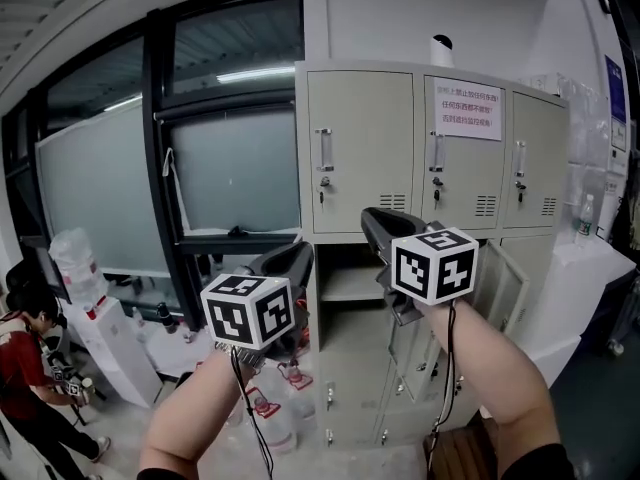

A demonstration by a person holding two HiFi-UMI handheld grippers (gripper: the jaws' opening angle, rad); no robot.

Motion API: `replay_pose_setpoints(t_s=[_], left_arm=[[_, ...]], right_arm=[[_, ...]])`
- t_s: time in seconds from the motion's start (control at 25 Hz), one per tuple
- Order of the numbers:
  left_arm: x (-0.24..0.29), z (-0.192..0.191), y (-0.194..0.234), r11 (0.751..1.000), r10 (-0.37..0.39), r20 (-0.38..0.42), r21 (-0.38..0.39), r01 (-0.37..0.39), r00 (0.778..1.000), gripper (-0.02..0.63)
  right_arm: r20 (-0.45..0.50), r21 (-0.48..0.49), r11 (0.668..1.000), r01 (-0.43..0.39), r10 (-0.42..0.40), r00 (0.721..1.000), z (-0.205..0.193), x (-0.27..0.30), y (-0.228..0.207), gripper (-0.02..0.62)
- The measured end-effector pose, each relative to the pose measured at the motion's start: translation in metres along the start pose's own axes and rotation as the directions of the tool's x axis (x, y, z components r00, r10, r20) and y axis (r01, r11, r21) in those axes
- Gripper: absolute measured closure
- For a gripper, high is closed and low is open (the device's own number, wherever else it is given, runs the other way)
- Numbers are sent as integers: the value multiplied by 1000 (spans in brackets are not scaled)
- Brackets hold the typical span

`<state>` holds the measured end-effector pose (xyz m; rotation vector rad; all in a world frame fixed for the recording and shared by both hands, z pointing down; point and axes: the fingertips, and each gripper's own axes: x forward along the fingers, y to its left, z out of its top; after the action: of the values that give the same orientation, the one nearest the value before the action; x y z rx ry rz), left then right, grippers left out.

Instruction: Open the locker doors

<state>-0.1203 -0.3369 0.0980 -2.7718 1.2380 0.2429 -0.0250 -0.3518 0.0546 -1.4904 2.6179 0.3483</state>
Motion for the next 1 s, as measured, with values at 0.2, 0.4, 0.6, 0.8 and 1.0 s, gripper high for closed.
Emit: replay_pose_setpoints(t_s=[0.2,0.4,0.6,0.8,1.0], left_arm=[[7,-1,31,999,-37,-9,-2,37,999,604],[15,-7,55,997,-74,-28,-4,74,997,605],[24,-9,66,994,-106,-31,-15,106,994,604],[36,-16,74,993,-118,-30,-17,118,993,604],[54,-17,84,993,-116,-21,-20,115,993,604]], right_arm=[[-2,30,999,41,-41,999,-8,39,-5,551],[-1,37,997,74,-74,997,-10,74,-1,526],[-13,27,997,69,-68,998,-16,105,1,497],[-19,30,996,85,-85,996,-19,132,-13,482],[-11,16,996,86,-86,996,-16,160,-34,467]])
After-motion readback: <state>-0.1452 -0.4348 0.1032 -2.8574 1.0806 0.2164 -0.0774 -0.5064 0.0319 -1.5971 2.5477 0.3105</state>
